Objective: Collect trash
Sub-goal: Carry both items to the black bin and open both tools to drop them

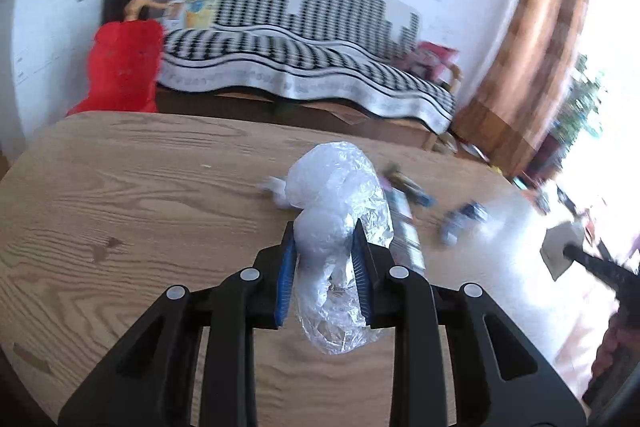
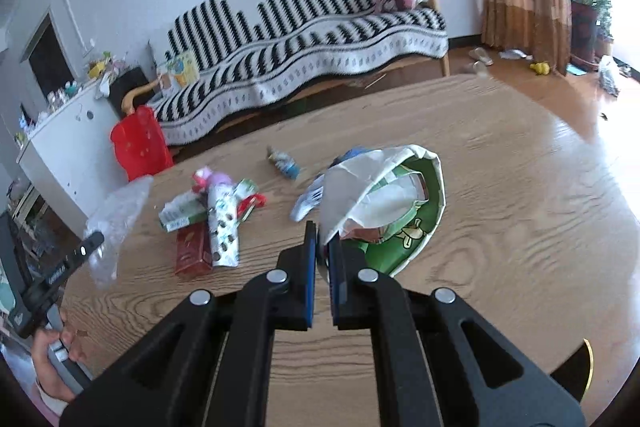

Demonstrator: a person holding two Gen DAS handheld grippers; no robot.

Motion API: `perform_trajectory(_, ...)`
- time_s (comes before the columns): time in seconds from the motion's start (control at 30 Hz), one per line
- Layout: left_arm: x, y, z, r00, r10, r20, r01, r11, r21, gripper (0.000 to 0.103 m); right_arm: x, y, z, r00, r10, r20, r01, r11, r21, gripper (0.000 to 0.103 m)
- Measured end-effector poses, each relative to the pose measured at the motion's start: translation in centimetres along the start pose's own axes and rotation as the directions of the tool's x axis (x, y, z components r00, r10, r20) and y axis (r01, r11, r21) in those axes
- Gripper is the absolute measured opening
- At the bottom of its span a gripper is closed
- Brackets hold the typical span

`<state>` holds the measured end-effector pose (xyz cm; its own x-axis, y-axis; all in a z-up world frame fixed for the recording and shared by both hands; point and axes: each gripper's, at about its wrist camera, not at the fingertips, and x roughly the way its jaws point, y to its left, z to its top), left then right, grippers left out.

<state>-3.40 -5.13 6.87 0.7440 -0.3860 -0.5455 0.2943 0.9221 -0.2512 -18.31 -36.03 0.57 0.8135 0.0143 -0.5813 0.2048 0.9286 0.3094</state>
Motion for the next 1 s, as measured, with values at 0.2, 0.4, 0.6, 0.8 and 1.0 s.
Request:
perform_trajectory(0.2, -0.1, -12.2, -2.4, 0.972, -0.202, -0.119, 0.220, 0.963, 0.156, 0.026, -5.1, -6.6, -1.5, 0.997, -0.067, 0.033, 0.064, 0.995, 0.079, 0.006)
perform_trajectory(0.4, 1.6, -27.3, -7.2, 0.896, -0.319, -0.308, 0.412, 0.856, 0.312, 0.026, -10.0, -15.6, -5.5, 0.991, -0.128, 0.035, 0.117, 0.968, 0.224, 0.006)
perform_trajectory(0.6, 5.0, -39.6, -15.1, 0.803, -0.306, -0.511, 0.524, 0.771, 0.362, 0.026, -12.7, -24.7, -10.5, 0.986, -0.164, -0.004, 0.154, 0.919, 0.363, 0.006)
perform_trajectory(0.8, 7.4, -44.0, -22.2, 0.744, -0.247, -0.620, 0.560, 0.736, 0.379, 0.026, -13.0, -29.6, -14.9, 0.984, -0.156, -0.085, 0.178, 0.895, 0.410, 0.006)
perform_trajectory(1.0, 9.5, -42.9, -24.1, 0.742, -0.183, -0.645, 0.532, 0.747, 0.399, 0.026, -10.5, -31.4, -17.5, 0.980, -0.100, -0.172, 0.168, 0.878, 0.449, 0.006)
